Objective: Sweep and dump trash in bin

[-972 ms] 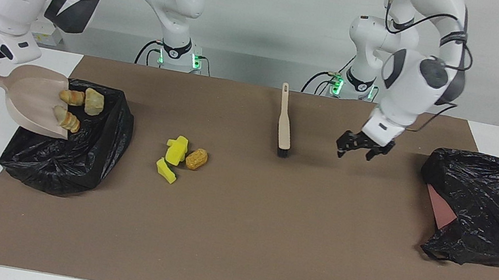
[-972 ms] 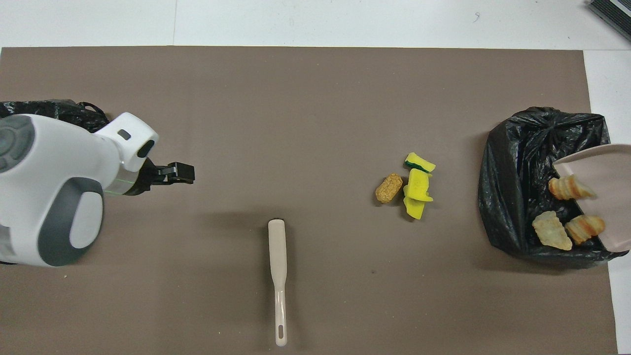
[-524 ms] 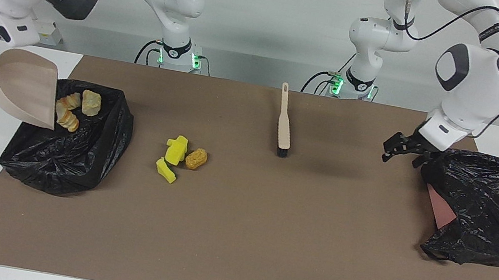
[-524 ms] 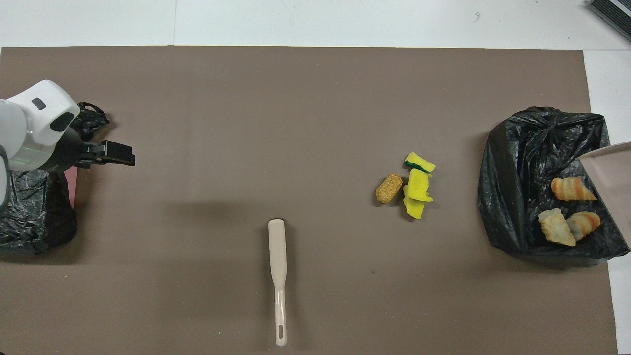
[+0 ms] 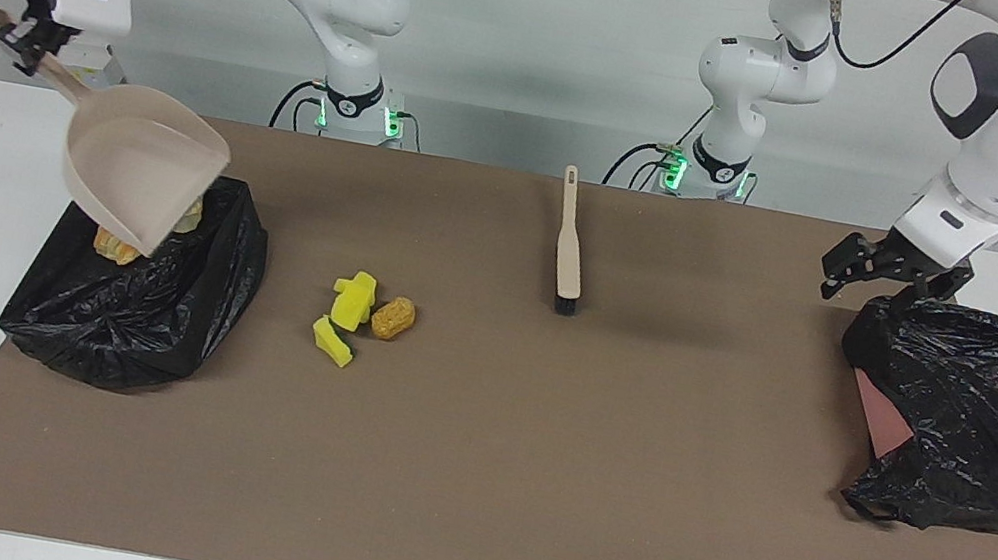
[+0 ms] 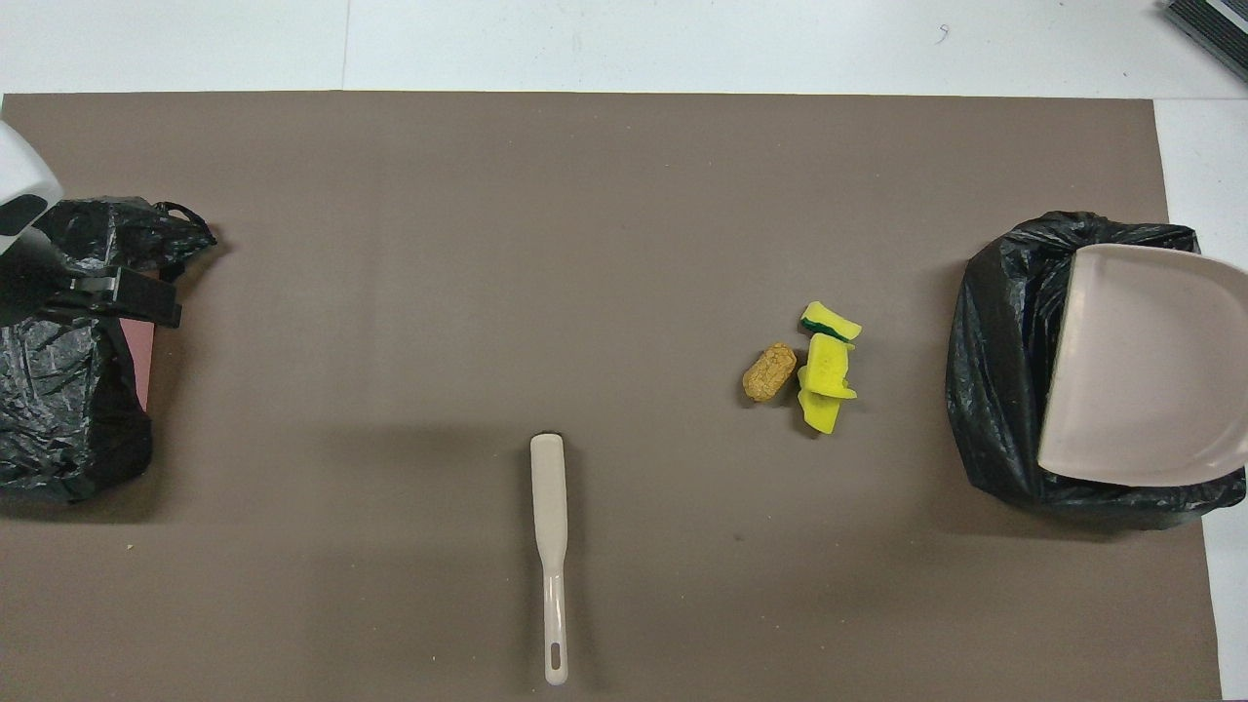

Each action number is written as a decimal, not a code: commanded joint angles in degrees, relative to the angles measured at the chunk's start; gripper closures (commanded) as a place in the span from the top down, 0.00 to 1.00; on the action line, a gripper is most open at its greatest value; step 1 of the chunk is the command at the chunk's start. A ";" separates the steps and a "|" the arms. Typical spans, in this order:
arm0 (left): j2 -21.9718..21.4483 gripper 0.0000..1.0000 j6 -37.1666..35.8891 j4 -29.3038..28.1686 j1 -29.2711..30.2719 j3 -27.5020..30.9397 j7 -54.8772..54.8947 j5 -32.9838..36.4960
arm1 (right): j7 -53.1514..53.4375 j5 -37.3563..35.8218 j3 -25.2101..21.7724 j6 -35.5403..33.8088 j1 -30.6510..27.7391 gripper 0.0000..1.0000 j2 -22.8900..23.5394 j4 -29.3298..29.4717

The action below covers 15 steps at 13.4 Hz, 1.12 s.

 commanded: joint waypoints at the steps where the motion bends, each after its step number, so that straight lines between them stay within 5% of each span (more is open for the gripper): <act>1: 0.44 1.00 -5.94 4.91 -0.04 0.26 0.92 1.28 | 13.87 8.40 1.25 -2.32 2.56 0.00 -1.25 -2.23; 8: -1.41 1.00 -6.14 4.14 -0.13 -0.09 0.49 1.01 | 72.14 24.25 1.25 -0.77 22.07 0.00 7.26 -1.63; 15: -1.41 1.00 -6.23 4.14 0.05 -0.09 0.48 1.10 | 95.99 33.30 1.25 11.54 35.16 0.00 24.39 7.33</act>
